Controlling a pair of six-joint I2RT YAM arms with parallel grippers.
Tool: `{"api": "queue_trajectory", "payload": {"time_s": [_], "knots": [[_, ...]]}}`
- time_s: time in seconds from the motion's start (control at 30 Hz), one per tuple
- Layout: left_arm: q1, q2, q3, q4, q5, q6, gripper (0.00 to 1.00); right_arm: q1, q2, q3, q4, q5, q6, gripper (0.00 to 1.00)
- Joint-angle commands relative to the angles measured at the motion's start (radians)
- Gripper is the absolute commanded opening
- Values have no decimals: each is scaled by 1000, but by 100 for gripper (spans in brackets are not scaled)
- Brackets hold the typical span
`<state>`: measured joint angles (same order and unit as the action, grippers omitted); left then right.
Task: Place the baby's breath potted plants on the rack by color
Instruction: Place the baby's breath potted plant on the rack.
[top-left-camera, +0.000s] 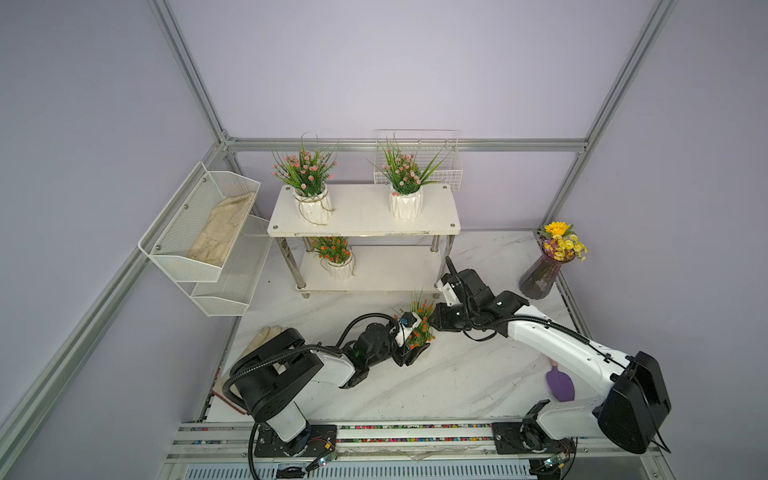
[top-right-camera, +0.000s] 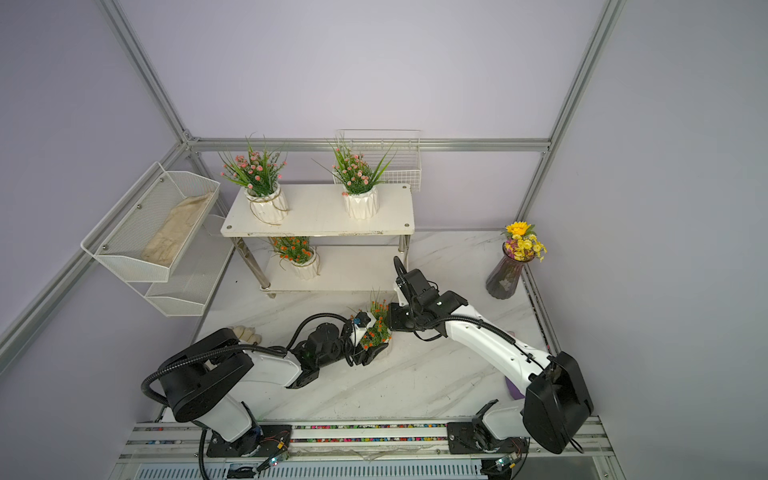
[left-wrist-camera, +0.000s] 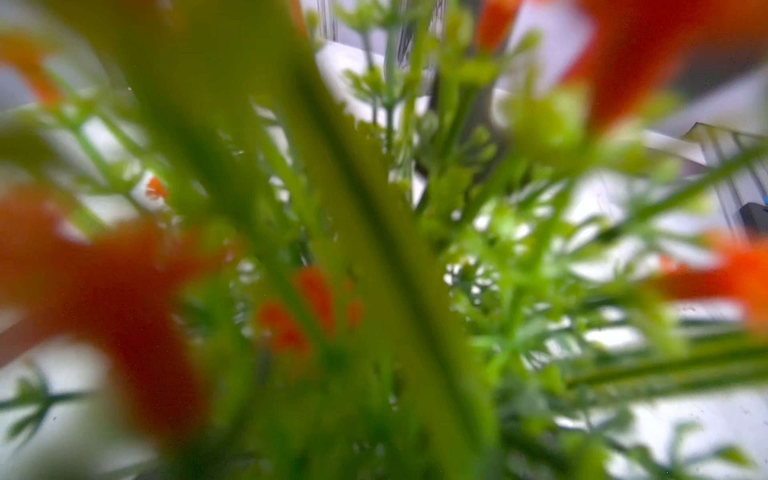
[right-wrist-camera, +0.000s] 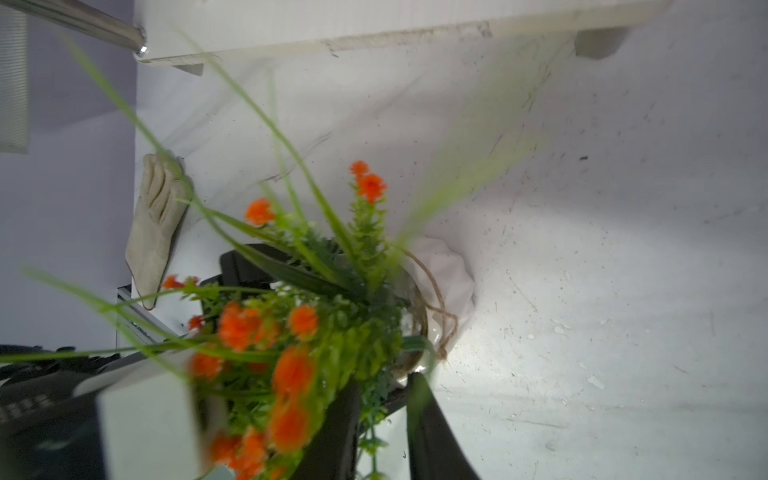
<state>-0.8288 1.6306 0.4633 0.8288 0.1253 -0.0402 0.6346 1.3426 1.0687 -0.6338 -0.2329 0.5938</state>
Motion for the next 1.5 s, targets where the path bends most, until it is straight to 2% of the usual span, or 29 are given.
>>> {"api": "queue_trajectory", "payload": {"time_s": [0.0,0.3,0.73,1.1,1.47], "knots": [[-4,-14,42,17,-40,-3,26,-9,-38,13,25,4,8,26],[-3,-60,65,-47,-119,15,23,-40,-98,15,-24,42,-6,27],[-3,-175,121,-179,-293,58,21,-68,-122,7,-43,45,-20,28],[29,-159,209,-203,-315,55,18,-73,-133,-5,-44,43,-20,28],[107,-114,330,-244,-282,56,16,-78,-142,-25,-44,37,-20,28]]}}
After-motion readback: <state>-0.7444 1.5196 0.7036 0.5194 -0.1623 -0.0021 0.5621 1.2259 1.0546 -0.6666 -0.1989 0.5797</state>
